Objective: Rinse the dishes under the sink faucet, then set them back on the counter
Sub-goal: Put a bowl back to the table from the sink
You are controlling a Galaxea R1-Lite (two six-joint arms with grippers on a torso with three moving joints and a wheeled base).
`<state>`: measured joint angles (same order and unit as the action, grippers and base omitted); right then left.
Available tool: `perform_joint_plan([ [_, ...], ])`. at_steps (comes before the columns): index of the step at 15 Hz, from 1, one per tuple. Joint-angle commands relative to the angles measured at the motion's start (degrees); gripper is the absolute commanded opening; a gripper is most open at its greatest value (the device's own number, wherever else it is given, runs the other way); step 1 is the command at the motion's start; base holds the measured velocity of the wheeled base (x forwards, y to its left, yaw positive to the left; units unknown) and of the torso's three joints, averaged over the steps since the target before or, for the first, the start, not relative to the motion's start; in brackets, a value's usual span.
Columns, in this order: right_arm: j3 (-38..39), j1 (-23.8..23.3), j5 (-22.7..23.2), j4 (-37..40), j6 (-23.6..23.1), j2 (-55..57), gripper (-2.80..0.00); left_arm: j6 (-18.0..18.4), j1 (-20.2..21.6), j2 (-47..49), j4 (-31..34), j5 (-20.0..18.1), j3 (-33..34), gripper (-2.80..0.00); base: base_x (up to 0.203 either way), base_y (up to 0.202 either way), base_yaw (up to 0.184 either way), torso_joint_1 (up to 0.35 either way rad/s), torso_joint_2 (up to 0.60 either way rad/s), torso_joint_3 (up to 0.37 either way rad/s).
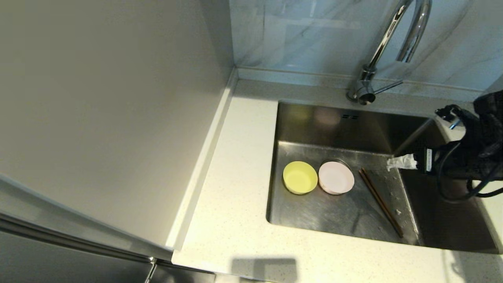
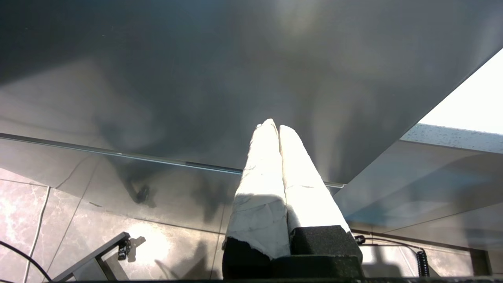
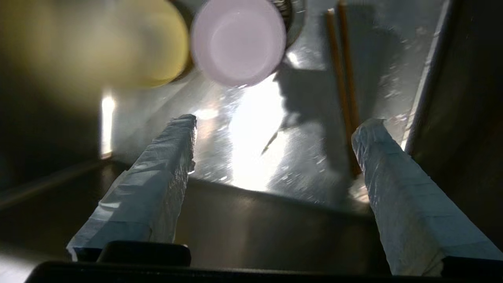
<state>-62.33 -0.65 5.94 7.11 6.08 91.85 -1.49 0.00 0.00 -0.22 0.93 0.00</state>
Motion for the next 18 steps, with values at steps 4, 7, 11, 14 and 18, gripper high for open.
perform_joint_plan([
  [4,-0.2,3.8,-10.0,-2.8,-2.3,7.3,0.00,0.0,0.0,-0.2,0.0,0.0,0.0,-2.80,0.000,0.000,0.000,0.000,0.00,0.000],
  [7,-0.6,4.4,-12.3,-5.9,-2.3,9.9,0.00,0.0,0.0,-0.2,0.0,0.0,0.0,-2.80,0.000,0.000,0.000,0.000,0.00,0.000],
  [11,0.6,7.0,-18.4,-17.1,-2.3,15.6,0.00,0.0,0.0,-0.2,0.0,0.0,0.0,-2.80,0.000,0.000,0.000,0.000,0.00,0.000],
  [14,0.7,8.1,-19.1,-19.0,-2.1,19.6,0.00,0.0,0.0,-0.2,0.0,0.0,0.0,-2.80,0.000,0.000,0.000,0.000,0.00,0.000],
  [18,0.2,8.1,-19.6,-23.8,-1.8,25.2,0.00,0.0,0.0,-0.2,0.0,0.0,0.0,-2.80,0.000,0.000,0.000,0.000,0.00,0.000],
])
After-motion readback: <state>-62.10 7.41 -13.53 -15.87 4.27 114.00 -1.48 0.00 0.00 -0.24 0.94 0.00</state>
